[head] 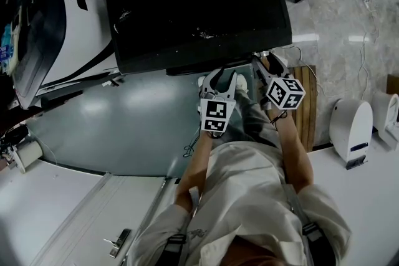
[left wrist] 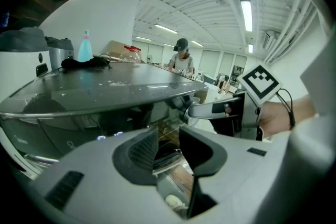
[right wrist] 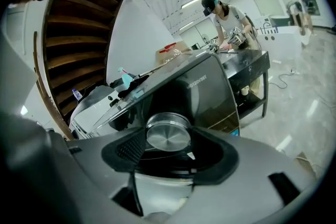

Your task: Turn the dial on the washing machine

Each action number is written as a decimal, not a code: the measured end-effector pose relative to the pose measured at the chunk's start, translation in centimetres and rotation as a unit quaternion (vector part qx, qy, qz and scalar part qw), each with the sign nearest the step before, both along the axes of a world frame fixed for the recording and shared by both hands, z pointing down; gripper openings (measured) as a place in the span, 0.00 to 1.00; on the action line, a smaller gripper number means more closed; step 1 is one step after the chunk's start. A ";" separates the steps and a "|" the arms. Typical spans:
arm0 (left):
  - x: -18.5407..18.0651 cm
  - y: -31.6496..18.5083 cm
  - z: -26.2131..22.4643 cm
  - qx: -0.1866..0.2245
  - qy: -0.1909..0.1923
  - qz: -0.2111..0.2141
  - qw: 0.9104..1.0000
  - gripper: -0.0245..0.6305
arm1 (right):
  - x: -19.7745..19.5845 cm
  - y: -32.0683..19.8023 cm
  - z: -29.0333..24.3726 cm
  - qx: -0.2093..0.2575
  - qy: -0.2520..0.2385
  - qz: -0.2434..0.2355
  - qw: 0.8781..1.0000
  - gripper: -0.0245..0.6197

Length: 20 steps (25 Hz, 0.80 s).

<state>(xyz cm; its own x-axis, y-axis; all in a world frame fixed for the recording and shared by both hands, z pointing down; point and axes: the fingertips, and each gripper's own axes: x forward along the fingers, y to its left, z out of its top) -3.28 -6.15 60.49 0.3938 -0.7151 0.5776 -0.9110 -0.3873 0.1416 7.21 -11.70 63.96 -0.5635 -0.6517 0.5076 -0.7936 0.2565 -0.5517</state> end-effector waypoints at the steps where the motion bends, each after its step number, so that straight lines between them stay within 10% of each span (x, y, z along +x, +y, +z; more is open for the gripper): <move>1: 0.0 0.0 0.0 0.000 0.000 0.001 1.000 0.23 | 0.0 0.0 0.0 -0.004 -0.009 0.003 1.000 0.46; 20: 0.8 0.0 0.1 0.000 0.001 0.008 1.000 0.23 | 0.4 -0.1 0.5 -0.061 -0.156 0.063 0.984 0.46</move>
<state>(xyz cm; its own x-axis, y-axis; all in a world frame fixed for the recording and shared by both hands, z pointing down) -2.48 -6.20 60.57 0.4059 -0.7091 0.5765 -0.9047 -0.4011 0.1437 7.66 -11.84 64.49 -0.6234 -0.6716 0.4004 -0.6013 0.0845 -0.7945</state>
